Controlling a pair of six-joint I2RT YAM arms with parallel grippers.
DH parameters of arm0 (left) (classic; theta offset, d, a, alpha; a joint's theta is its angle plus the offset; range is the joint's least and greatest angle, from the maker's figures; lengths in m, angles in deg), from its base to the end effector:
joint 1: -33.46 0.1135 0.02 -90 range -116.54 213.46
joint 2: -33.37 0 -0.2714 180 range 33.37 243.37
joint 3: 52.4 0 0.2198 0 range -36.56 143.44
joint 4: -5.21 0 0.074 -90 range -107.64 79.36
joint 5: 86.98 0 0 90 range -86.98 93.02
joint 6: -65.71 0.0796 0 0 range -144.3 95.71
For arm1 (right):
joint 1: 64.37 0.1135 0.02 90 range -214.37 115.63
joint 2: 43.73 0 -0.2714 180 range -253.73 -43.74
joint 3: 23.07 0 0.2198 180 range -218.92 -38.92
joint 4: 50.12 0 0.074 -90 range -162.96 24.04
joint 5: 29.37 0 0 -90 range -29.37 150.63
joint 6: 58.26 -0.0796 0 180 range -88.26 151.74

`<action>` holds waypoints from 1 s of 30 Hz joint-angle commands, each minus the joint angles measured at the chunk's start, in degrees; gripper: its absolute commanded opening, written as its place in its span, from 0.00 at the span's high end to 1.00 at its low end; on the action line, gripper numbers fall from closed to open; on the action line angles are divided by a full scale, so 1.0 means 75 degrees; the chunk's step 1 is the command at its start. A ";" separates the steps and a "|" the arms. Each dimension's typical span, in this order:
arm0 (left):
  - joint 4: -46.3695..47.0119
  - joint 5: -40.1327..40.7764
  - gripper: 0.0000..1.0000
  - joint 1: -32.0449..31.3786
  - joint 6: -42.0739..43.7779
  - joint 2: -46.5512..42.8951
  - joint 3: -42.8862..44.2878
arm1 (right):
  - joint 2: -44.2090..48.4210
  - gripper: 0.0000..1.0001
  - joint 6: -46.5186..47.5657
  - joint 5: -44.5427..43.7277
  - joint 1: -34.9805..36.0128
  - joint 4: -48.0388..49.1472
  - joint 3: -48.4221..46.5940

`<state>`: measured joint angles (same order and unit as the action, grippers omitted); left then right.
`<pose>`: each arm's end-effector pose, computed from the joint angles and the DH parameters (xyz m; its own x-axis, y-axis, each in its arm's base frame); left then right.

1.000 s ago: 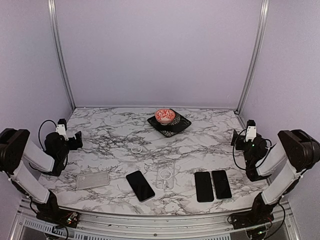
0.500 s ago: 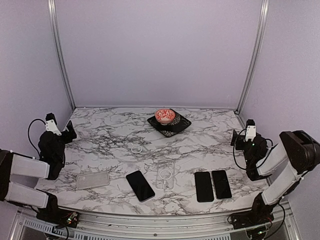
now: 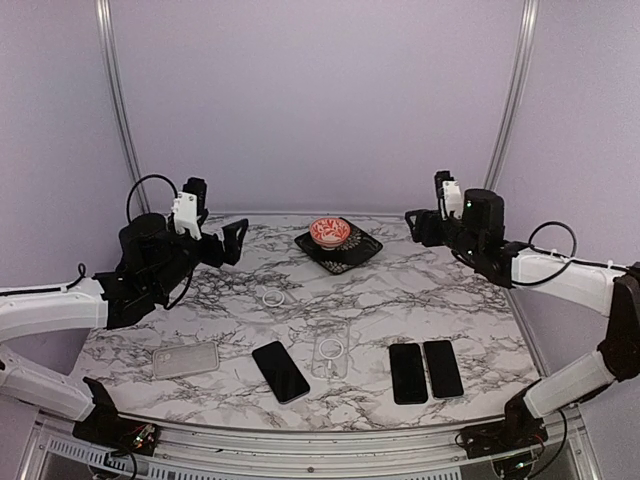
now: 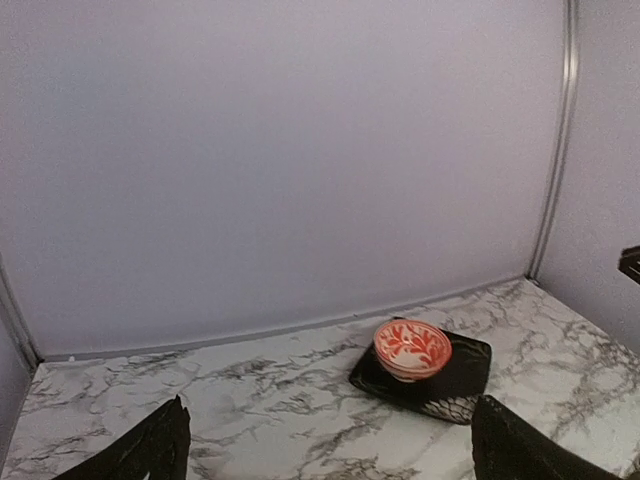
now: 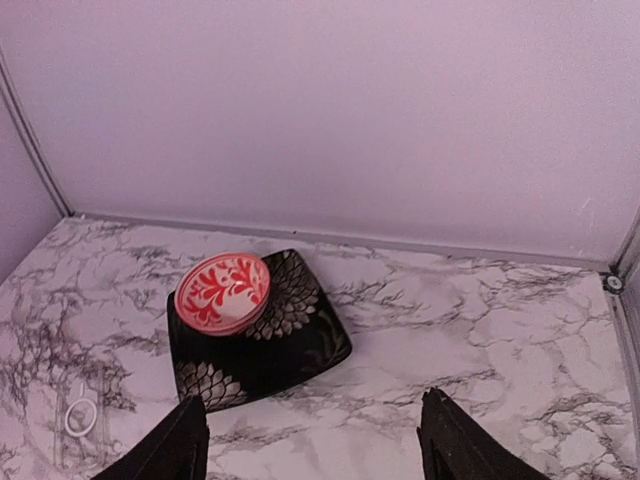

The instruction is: Put the phone into the phone case

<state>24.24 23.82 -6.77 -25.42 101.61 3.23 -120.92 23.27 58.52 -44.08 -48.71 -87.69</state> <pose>0.2331 -0.1601 0.3342 0.0788 -0.0908 -0.9928 0.3360 0.9400 -0.0593 0.3058 0.1100 0.3006 -0.2256 0.0735 -0.9714 -0.2825 0.9494 0.1375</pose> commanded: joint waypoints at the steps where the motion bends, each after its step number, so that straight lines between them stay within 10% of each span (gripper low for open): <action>1: -0.1931 -0.1026 0.02 -0.1104 0.0209 0.0325 0.0042 | -0.1022 0.36 -0.0966 -0.0694 0.1495 -0.3836 -0.1109; 17: -0.2669 -0.0968 0.12 -0.2095 -0.1673 0.0655 -0.0502 | -0.4223 0.44 -0.2738 -0.1593 0.4743 -0.6284 -0.2982; 27: -0.2684 -0.1037 0.10 -0.2113 -0.1554 0.0806 -0.0504 | -0.4327 0.99 -0.2530 -0.1595 0.4641 -0.6670 -0.3206; 30: -0.2820 -0.1202 0.10 -0.2107 -0.1635 0.0657 -0.0401 | -0.4317 1.00 -0.2099 -0.1590 0.4272 -0.6829 -0.3335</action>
<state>5.18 16.06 -22.37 -37.18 107.43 -0.53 -153.47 4.08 48.12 -9.39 -96.66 -109.96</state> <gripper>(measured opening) 0.898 0.009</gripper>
